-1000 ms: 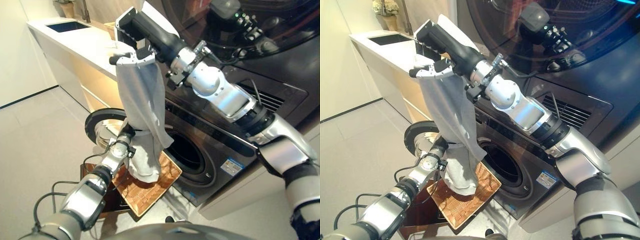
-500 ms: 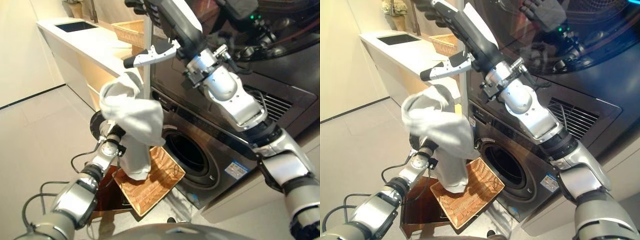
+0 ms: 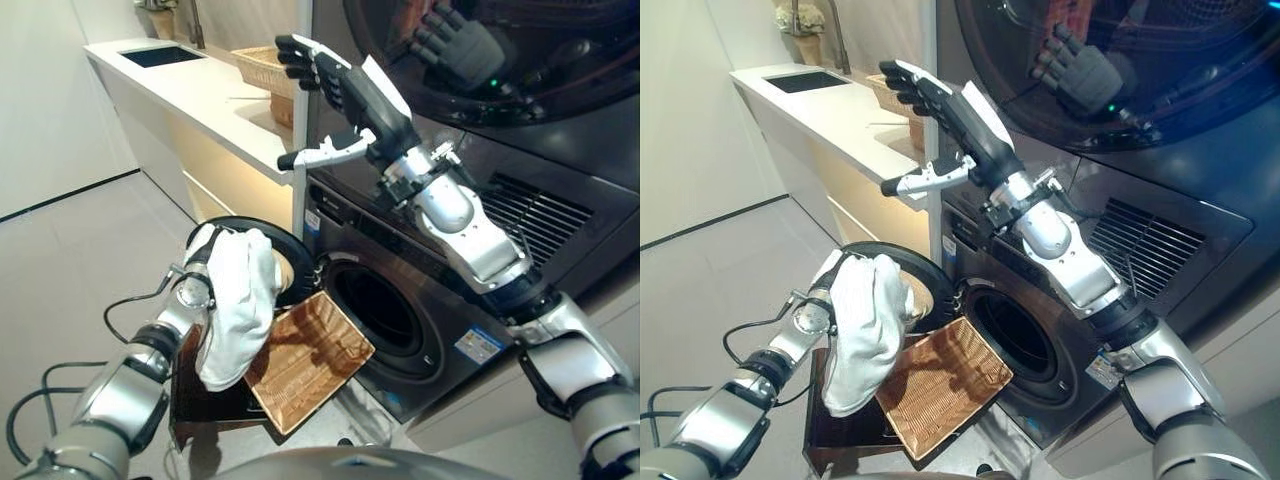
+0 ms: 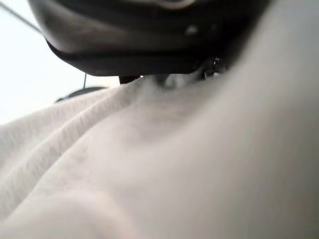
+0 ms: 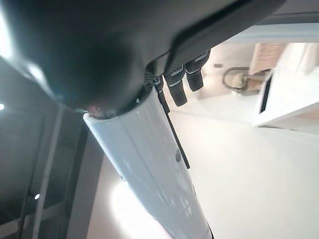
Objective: Pick up the clothes and place them into the washing machine
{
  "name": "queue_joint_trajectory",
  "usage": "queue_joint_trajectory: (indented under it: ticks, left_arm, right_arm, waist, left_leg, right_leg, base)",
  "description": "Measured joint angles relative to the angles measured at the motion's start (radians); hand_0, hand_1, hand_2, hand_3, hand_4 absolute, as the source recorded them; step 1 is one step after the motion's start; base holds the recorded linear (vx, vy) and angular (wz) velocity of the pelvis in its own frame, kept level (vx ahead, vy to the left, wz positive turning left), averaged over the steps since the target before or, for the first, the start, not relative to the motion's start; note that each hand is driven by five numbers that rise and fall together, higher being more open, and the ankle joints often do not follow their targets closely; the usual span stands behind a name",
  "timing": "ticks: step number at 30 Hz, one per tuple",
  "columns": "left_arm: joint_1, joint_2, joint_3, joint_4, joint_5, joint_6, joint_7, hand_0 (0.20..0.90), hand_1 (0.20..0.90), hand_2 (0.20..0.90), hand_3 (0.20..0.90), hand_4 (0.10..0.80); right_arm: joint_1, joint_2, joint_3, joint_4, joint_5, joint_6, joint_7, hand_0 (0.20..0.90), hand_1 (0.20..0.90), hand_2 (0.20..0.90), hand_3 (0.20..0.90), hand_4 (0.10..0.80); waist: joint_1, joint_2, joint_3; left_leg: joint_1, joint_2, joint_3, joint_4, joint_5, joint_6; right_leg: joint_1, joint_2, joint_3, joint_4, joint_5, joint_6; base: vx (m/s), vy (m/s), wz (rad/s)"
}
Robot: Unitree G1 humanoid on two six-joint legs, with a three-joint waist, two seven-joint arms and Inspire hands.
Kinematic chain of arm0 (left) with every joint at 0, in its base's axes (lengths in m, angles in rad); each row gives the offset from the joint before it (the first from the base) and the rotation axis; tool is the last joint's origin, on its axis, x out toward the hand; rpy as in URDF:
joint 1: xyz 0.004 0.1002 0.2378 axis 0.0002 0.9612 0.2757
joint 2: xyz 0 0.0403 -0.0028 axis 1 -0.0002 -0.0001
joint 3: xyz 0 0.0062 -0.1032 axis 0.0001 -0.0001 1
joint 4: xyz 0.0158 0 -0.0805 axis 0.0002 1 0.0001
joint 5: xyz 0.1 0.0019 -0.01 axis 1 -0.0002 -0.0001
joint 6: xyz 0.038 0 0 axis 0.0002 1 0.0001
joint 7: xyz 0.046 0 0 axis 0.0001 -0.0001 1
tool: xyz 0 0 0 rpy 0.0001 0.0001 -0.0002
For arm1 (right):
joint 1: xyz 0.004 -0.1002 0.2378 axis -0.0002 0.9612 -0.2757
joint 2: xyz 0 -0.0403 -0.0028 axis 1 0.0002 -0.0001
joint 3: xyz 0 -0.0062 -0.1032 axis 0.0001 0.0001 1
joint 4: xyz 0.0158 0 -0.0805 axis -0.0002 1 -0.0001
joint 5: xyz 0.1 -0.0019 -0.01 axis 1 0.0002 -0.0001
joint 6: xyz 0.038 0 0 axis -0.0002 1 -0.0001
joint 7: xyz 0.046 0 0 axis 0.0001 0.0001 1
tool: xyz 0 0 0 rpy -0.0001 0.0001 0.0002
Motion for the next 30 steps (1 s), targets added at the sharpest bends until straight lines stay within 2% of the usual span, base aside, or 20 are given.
queue_joint_trajectory:
  ticks: [7,14,18,19,23,27,30]
  left_arm:
    - [-0.028,0.080,-0.016,-0.048,0.071,-0.010,-0.025,0.200,0.200,0.200,0.200,0.300]
    - [-0.049,0.169,-0.019,-0.082,0.110,-0.009,-0.084,0.200,0.200,0.200,0.200,0.300]
    - [-0.061,0.232,-0.051,-0.095,0.122,-0.008,-0.132,0.200,0.200,0.200,0.200,0.300]
    - [-0.062,0.278,-0.088,-0.126,0.134,-0.011,-0.154,0.200,0.200,0.200,0.200,0.300]
    - [-0.102,0.345,-0.132,-0.157,0.155,-0.034,-0.192,0.200,0.200,0.200,0.200,0.300]
    - [-0.143,0.429,-0.186,-0.201,0.156,-0.060,-0.205,0.200,0.200,0.200,0.200,0.300]
    - [-0.190,0.456,-0.216,-0.227,0.156,-0.083,-0.212,0.200,0.200,0.200,0.200,0.300]
  right_arm:
    - [0.068,0.027,-0.043,0.087,0.000,0.004,0.001,0.900,0.900,0.900,0.900,0.800]
    - [0.257,0.045,-0.173,0.116,-0.044,0.020,0.005,0.900,0.900,0.900,0.900,0.800]
    - [0.337,0.051,-0.194,0.238,-0.104,0.050,0.018,0.900,0.900,0.900,0.900,0.800]
    - [0.370,0.081,-0.206,0.277,-0.110,0.046,0.025,0.900,0.900,0.900,0.900,0.800]
    - [0.445,0.125,-0.184,0.397,-0.112,0.090,0.061,0.900,0.900,0.900,0.900,0.800]
    - [0.471,0.162,-0.181,0.442,-0.076,0.092,0.088,0.900,0.900,0.900,0.900,0.800]
    - [0.470,0.186,-0.164,0.474,-0.035,0.092,0.096,0.900,0.900,0.900,0.900,0.800]
  waist:
    - [0.023,0.003,0.002]
    - [0.040,0.007,0.005]
    - [0.044,0.010,0.007]
    - [0.044,0.008,0.006]
    - [0.071,0.022,0.015]
    - [0.080,0.029,0.020]
    - [0.093,0.033,0.022]
  left_leg:
    - [0.001,-0.001,-0.011,0.000,-0.001,0.000]
    - [-0.009,-0.002,-0.031,0.000,0.000,-0.001]
    - [-0.014,-0.002,-0.040,0.000,0.000,-0.001]
    - [-0.015,-0.001,-0.042,0.000,0.000,-0.002]
    - [-0.018,-0.003,-0.049,0.000,0.000,-0.001]
    - [-0.022,-0.004,-0.056,0.001,0.000,-0.002]
    - [-0.023,-0.004,-0.058,0.001,0.001,-0.002]
  right_leg:
    - [0.006,-0.002,-0.010,0.000,-0.005,-0.001]
    - [0.008,-0.004,-0.030,0.000,-0.012,-0.002]
    - [0.009,-0.005,-0.037,0.000,-0.016,-0.005]
    - [0.009,-0.003,-0.043,0.000,-0.018,-0.005]
    - [0.010,-0.007,-0.052,0.000,-0.020,-0.006]
    - [0.010,-0.007,-0.057,0.000,-0.021,-0.006]
    - [0.010,-0.006,-0.058,0.000,-0.022,-0.006]
  base:
    - [-0.006,0.007,0.05]
    - [-0.002,-0.003,0.09]
    - [0.003,-0.014,0.07]
    - [-0.001,-0.014,0.06]
    - [0.008,-0.017,0.05]
    - [0.008,-0.008,0.05]
    - [0.002,-0.005,0.02]
